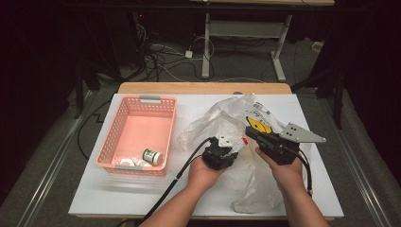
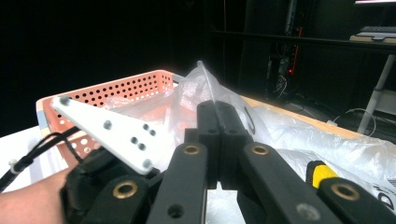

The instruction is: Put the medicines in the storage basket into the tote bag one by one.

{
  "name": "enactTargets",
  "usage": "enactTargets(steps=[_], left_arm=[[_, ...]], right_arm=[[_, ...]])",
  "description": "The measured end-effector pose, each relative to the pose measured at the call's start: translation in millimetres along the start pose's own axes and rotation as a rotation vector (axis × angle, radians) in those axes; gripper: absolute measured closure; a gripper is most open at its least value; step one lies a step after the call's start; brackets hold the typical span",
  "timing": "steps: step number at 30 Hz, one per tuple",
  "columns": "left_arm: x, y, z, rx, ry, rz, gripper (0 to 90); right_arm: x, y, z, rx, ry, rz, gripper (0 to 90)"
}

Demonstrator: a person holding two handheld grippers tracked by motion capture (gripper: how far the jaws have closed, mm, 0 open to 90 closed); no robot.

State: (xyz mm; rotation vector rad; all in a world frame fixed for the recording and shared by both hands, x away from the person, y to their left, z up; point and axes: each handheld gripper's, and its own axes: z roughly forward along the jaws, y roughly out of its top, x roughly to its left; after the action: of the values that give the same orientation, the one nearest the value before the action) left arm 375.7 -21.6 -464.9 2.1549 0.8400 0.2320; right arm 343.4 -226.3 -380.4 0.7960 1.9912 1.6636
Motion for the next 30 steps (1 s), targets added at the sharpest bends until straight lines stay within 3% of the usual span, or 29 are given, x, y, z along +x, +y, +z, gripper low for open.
enactTargets(steps=[6,7,10,11,13,14,15,16,20,21,25,27,30], left_arm=[[2.4,2.4,8.5,0.008,-0.009,-0.003,67.6],[1.5,2.3,10.7,-0.008,-0.005,-0.02,67.6],[3.1,1.8,14.3,0.009,-0.004,0.004,67.5],[1.6,1.1,16.7,-0.006,0.002,-0.022,67.4],[2.9,0.2,18.2,0.014,0.003,-0.005,67.2],[1.3,-0.5,20.4,-0.007,0.008,-0.027,67.1],[3.4,-0.4,19.7,0.013,0.0,0.0,67.0],[2.0,-0.6,21.1,-0.011,0.001,-0.023,67.0],[2.2,-0.5,21.2,-0.016,0.01,-0.019,66.4],[4.0,-0.3,19.7,0.006,0.008,0.008,65.8],[1.7,-0.1,16.6,-0.009,0.003,-0.004,61.8],[0.5,-0.2,11.7,-0.004,-0.003,0.015,59.2],[-3.1,-2.8,4.5,-0.036,-0.01,0.007,57.8]], right_arm=[[-2.1,-0.8,-2.5,0.0,-0.003,-0.002,90.0],[-2.6,-1.1,-2.4,0.0,-0.004,0.001,90.0],[-3.2,-1.9,-1.7,0.002,-0.001,0.0,90.0],[-3.2,-2.1,-1.3,0.002,0.0,0.001,90.0],[-2.9,-2.4,-1.1,0.003,-0.001,0.003,90.0],[-2.9,-2.6,-1.2,0.003,0.0,0.003,90.0],[-3.2,-2.7,-1.5,0.003,0.0,0.001,90.0],[-3.4,-2.6,-1.8,0.001,0.001,0.004,90.0],[-4.2,-2.4,-2.7,-0.001,-0.001,0.004,90.0],[-4.0,-2.4,-2.7,-0.002,-0.001,0.003,90.0],[-3.8,-2.9,-2.4,0.001,0.0,0.002,90.0],[-3.8,-3.0,-2.5,0.002,0.001,0.002,90.0],[-3.9,-3.0,-3.0,0.001,0.0,0.001,90.0]])
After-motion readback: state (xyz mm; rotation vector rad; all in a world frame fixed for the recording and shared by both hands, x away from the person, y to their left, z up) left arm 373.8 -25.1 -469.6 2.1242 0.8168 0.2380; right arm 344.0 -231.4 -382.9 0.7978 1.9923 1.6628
